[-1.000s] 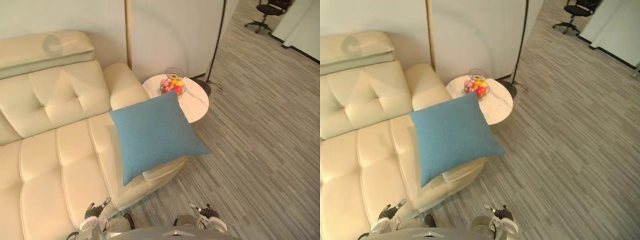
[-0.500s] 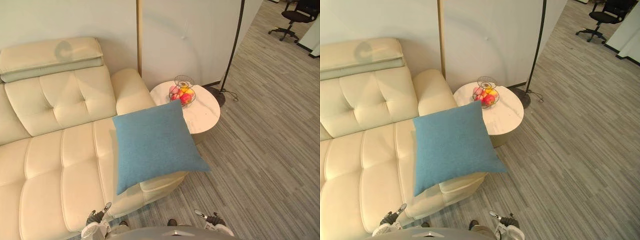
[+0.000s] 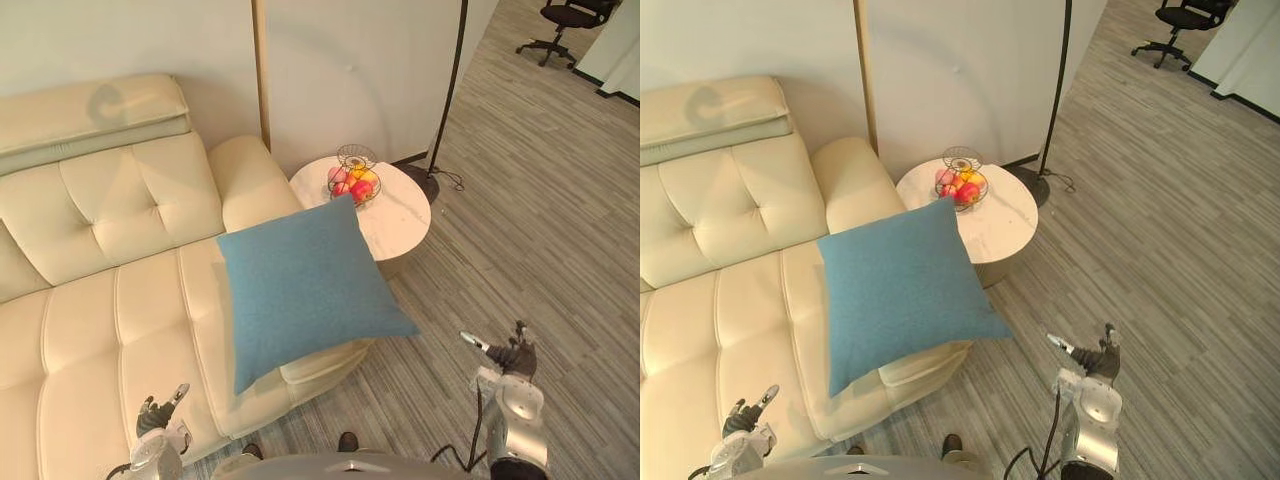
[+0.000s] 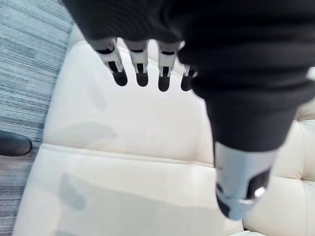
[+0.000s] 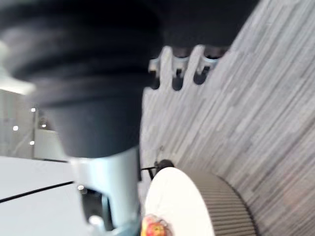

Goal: Pick up cushions and gather them together orderly.

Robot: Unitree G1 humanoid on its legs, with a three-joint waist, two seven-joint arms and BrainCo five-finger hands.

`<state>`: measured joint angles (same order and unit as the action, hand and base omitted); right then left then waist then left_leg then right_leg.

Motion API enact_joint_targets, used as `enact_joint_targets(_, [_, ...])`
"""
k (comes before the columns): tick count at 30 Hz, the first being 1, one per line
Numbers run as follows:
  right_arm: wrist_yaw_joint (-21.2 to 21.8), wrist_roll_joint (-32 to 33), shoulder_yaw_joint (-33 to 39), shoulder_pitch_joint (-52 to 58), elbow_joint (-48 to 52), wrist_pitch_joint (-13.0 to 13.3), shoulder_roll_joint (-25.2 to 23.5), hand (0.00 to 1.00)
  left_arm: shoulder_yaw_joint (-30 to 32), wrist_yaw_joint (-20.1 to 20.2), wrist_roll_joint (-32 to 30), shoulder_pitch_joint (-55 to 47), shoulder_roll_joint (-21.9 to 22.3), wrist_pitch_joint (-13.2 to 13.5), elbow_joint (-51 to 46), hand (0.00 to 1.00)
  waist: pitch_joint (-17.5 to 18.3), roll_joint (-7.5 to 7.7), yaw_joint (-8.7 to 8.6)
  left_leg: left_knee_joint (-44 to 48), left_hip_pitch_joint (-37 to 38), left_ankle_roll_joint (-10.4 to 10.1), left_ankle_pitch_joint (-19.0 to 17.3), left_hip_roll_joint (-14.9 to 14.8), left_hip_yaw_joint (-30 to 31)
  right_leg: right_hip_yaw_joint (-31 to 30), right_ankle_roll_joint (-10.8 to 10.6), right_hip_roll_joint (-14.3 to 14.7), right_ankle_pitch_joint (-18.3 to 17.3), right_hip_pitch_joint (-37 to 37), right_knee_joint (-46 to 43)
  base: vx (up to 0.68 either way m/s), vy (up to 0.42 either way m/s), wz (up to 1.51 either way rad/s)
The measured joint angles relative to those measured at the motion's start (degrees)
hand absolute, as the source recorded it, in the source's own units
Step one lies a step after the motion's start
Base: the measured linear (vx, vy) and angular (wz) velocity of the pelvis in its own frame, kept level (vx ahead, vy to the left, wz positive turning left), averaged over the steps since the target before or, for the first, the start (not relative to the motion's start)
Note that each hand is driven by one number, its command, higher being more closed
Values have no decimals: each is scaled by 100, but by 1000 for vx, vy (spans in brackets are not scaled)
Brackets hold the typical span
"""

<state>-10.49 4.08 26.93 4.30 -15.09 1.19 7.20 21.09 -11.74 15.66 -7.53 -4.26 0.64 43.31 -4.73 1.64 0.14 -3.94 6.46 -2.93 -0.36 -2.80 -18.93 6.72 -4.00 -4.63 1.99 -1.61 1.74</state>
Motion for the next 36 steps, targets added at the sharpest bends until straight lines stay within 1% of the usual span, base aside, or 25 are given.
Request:
enact_joint_targets(1, [0,8,-31,-33,86,20,3,0,-10,-23,10,5,0,19,-27,0,6,-9,-1,15,-23,0,0,0,9,3,1,0,10,12,10,0,0,0])
enact_joint_targets(2, [11,29,-225,-90,224,123,49,0,-73,-52,53,29,-3,51,-95,0,7,-12,-7,42,-65,1,0,0,23,2,6,-1,41,33,42,-38,-25,2])
enact_joint_targets(4, [36,79,-449,-138,349,206,61,0,-212,-56,109,36,-1,65,-188,0,7,-11,-12,86,-129,3,-2,-1,75,20,10,-1,73,41,86,-42,-30,4])
enact_joint_targets(5, [69,125,-586,-199,356,247,69,0,-339,-56,129,61,0,69,-219,0,7,-12,-12,87,-157,5,0,1,121,33,10,-1,92,54,105,-48,-32,5])
enact_joint_targets(7, [187,141,-968,-372,357,255,105,0,-733,-55,175,204,5,70,-219,0,1,-21,-6,103,-270,36,24,11,181,60,12,-8,130,131,120,-64,-31,6])
enact_joint_targets(8, [203,179,-1065,-416,355,256,132,0,-831,-52,175,247,5,70,-219,0,-3,-25,-2,109,-316,49,34,14,186,61,9,-11,146,175,121,-75,-21,8])
enact_joint_targets(10, [278,289,-1379,-651,352,260,241,0,-1246,-56,174,529,38,71,-218,0,-64,-68,-18,191,-623,108,93,46,309,168,13,-53,219,381,133,-86,-16,22])
enact_joint_targets(12, [292,294,-1504,-806,316,260,295,0,-1469,-56,168,759,63,73,-218,0,-209,-97,-43,198,-741,131,155,67,384,238,20,-74,257,450,133,-89,-9,28])
enact_joint_targets(13, [305,292,-1607,-959,289,259,319,0,-1622,-59,165,986,107,73,-217,0,-353,-131,-59,197,-882,159,224,81,457,302,24,-93,307,556,129,-123,-4,24])
enact_joint_targets(16, [302,294,-1853,-1343,196,256,388,0,-1894,-83,153,1531,102,74,-211,0,-670,-143,-86,335,-1305,213,304,82,476,310,55,-121,449,890,90,-141,18,8])
enact_joint_targets(20, [284,340,-2038,-2036,-476,229,479,0,-2166,-209,147,2391,98,89,-176,0,-1090,-169,-151,358,-1811,286,480,118,493,294,68,-173,599,1419,-5,-140,34,2])
enact_joint_targets(21, [264,340,-2183,-2257,-633,226,531,0,-2239,-263,147,2657,75,109,-154,0,-1213,-175,-178,288,-1942,290,569,127,493,275,67,-193,626,1604,-64,-103,28,1])
enact_joint_targets(25, [231,334,-2487,-2723,-858,189,720,0,-2373,-300,149,3176,46,121,-17,0,-1383,-175,-222,148,-2168,322,753,149,488,259,86,-206,743,1905,-70,-52,22,-1])
enact_joint_targets(26, [213,332,-2567,-2908,-970,140,752,0,-2419,-301,150,3337,17,121,51,0,-1416,-179,-225,95,-2230,322,813,153,481,247,88,-203,772,1998,-72,-17,14,-3])
enact_joint_targets(27, [172,328,-2697,-3137,-1097,109,791,100,-2473,-306,151,3505,-21,121,61,100,-1527,-177,-235,56,-2244,320,857,153,474,236,95,-196,801,2034,-71,-17,11,-9])
enact_joint_targets(28, [145,322,-2840,-3327,-1123,84,800,100,-2479,-318,155,3688,-57,122,61,100,-1639,-181,-214,11,-2275,314,903,150,456,201,104,-185,835,2097,-67,-12,4,-9])
enact_joint_targets(32, [118,282,-3108,-3611,-1125,81,846,100,-2575,-434,182,4009,-257,122,60,100,-1810,-182,-228,-48,-2390,302,997,125,437,171,146,-145,909,2250,-50,1,-1,-5])
enact_joint_targets(36, [118,284,-3133,-3672,-1045,115,878,100,-2578,-532,304,4121,-385,143,-68,100,-1856,-182,-201,-50,-2473,249,1038,65,441,175,184,-91,935,2322,-30,0,0,0])
